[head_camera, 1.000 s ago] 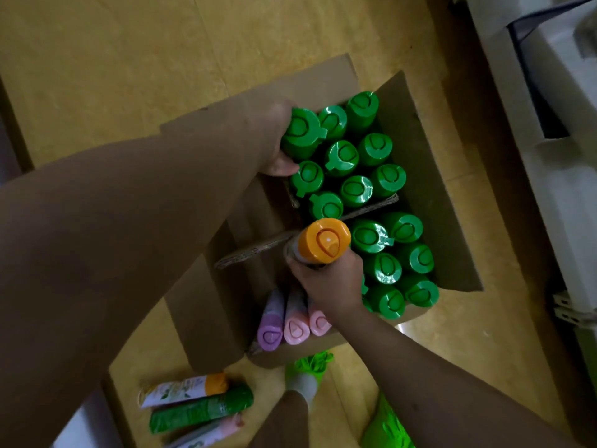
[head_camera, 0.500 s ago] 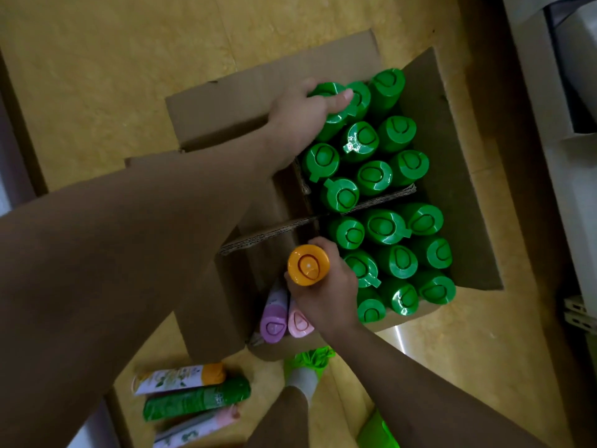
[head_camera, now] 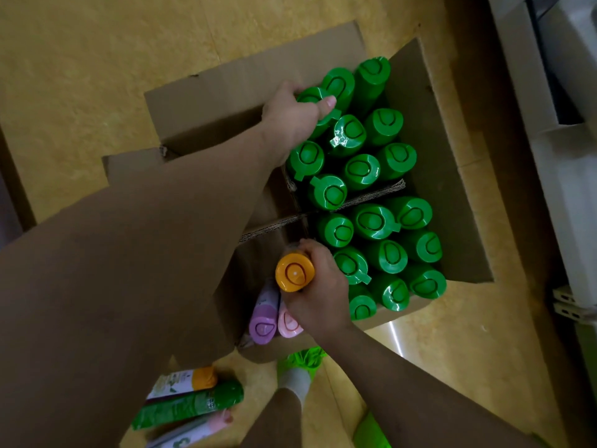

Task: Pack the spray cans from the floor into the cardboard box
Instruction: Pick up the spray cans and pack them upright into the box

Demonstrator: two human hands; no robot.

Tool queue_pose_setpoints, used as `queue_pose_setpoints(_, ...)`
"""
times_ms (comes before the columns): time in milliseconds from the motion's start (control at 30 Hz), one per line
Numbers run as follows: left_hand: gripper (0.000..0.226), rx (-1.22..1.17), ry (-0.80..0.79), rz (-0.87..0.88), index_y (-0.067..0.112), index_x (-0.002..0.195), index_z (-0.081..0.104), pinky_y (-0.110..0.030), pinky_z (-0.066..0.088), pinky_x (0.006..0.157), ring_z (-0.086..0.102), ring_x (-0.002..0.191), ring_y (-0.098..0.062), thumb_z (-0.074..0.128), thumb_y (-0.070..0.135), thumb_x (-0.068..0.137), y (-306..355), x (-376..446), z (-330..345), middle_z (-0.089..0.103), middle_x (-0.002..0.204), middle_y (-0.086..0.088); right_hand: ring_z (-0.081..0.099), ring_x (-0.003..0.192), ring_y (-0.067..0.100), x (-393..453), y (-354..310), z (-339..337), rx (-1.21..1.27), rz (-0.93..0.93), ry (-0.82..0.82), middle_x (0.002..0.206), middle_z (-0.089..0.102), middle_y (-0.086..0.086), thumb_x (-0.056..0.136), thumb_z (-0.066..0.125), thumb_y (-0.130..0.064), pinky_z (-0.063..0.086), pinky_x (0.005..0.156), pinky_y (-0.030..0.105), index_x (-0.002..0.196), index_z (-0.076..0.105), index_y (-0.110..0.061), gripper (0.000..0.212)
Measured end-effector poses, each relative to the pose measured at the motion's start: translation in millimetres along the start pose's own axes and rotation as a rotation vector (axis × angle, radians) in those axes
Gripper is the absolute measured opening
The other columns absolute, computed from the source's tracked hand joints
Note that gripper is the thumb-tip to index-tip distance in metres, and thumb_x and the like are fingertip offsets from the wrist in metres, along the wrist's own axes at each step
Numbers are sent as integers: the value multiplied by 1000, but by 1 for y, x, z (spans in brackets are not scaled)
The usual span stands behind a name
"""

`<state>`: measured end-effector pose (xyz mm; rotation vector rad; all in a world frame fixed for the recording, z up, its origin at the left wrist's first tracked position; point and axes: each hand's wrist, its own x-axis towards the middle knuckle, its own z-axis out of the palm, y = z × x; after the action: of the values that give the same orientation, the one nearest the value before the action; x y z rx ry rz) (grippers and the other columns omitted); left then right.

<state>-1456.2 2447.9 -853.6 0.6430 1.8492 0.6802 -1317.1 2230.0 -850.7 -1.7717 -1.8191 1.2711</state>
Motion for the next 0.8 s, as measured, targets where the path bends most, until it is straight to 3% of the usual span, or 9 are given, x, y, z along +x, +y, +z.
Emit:
queue_pose_setpoints(167,35,171,94,169,35,122,58,-32,46,98,54,114,-21,69,39,88,-4,3,4,55,130,3,61,91,18,-2,4,0,-53,24,-36,106,62,-8,69,76,-21,47,72,30,114,49,-29,53)
queue_pose_setpoints(267,28,231,154,149,35,117,62,-32,47,100,55,114,-21,67,40,89,-13,8,-1,59,124,0,61,89,19,-2,5,-2,-59,35,-50,103,63,-7,70,75,-21,43,70,27,114,50,-29,51)
queue_pose_setpoints(433,32,273,137,114,36,120,62,-29,46,102,57,110,-18,66,43,88,-30,18,-14,62,117,2,61,86,21,-2,9,2,-72,25,-72,97,64,-6,70,75,-21,47,69,33,113,48,-29,51)
queue_pose_setpoints(633,41,328,123,101,30,133,56,-34,49,98,57,116,-26,62,42,94,0,29,9,60,129,-5,64,90,21,-2,13,5,-55,94,-73,100,68,-5,70,77,-23,50,73,31,114,56,-28,49)
queue_pose_setpoints(800,60,356,157,158,24,149,42,-29,30,112,44,137,-25,58,46,96,-20,4,-2,50,147,-6,62,98,25,-4,10,7,-99,96,-89,112,65,-1,73,73,-19,49,76,32,124,49,-26,57)
